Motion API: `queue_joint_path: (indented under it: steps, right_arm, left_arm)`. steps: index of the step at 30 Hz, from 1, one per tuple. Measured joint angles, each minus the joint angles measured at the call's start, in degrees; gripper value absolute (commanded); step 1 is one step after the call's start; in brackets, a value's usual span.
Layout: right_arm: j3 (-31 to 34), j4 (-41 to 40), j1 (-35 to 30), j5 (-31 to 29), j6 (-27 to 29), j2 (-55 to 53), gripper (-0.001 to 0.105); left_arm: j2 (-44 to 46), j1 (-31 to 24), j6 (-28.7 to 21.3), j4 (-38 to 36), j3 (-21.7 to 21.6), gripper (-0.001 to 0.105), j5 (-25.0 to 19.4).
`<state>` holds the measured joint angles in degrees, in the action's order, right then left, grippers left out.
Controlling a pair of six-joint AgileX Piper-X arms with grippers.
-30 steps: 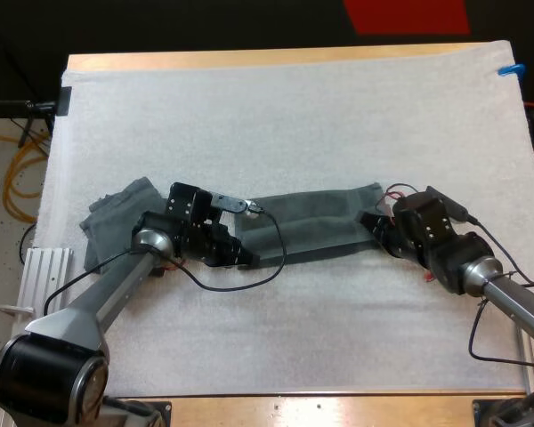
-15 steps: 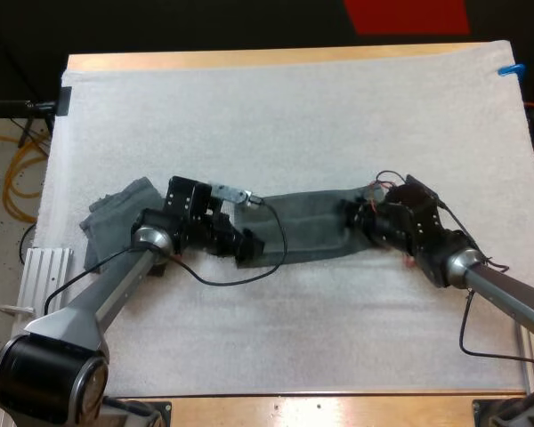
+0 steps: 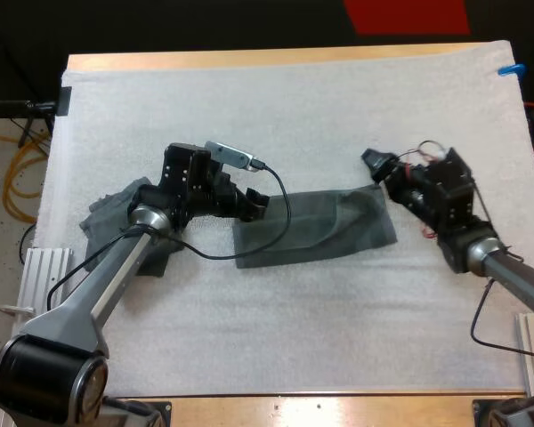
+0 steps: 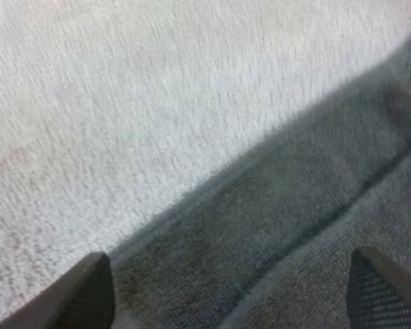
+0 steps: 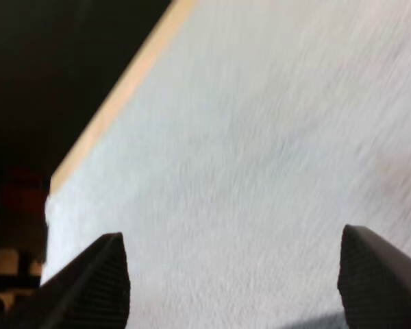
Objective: Pick towel from pile fold and stack
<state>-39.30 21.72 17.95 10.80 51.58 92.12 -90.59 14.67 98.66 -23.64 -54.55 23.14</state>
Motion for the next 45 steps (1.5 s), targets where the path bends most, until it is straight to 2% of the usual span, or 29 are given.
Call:
queue_joint_path:
  steps: [3, 7, 10, 14, 15, 20, 23, 29, 36, 40, 45]
  right_arm:
    - [0.0, -0.06, -2.11, 5.62, 1.06, 0.0, 0.063]
    - [0.0, -2.45, -2.39, 12.11, 6.04, -2.19, 0.06]
    - [0.0, -5.89, -2.28, 13.67, 9.44, -6.05, 0.041]
    - [0.0, -11.76, -2.28, 14.39, 15.83, -12.45, 0.005]
    - [0.0, -13.07, -2.28, 14.81, 17.78, -14.19, 0.0]
    - [-0.68, -21.87, -2.28, 15.5, 22.47, -22.27, 0.0]
    - [-3.46, -30.8, -2.28, 15.5, 24.7, -24.62, 0.0]
    - [-12.52, -50.45, -2.28, 12.38, 35.09, -24.94, 0.0]
    - [-17.82, -71.2, -2.28, 8.43, 43.34, -24.55, 0.0]
    - [-18.94, -77.48, 0.0, 7.33, 46.43, -21.43, 0.0]
    - [-21.76, -79.05, 7.45, 2.3, 48.66, -14.68, 0.0]
  left_arm:
    - [0.06, -1.08, 0.0, -0.81, -0.01, 0.069, -0.45]
    - [3.19, -2.8, -1.58, -5.25, -0.01, 0.069, -4.3]
    - [8.17, -3.91, -3.31, -8.16, -0.01, 0.069, -5.2]
    - [16.15, -4.08, -3.29, -10.71, -0.01, 0.069, -5.59]
    - [17.96, -4.04, -3.16, -11.18, -0.01, 0.069, -5.62]
    - [25.8, -3.98, -1.65, -16.49, -0.1, 0.069, -5.53]
    - [29.23, -3.98, -1.36, -21.03, -0.1, 0.069, -4.55]
    - [32.85, -3.98, -1.36, -29.18, -0.1, 0.069, -2.09]
    - [33.44, -3.98, -0.29, -33.16, -0.1, 0.069, -0.26]
    - [33.44, -3.98, -0.3, -33.17, -0.1, 0.069, 0.61]
    - [33.44, -3.98, -0.22, -33.17, -0.1, 0.069, 0.67]
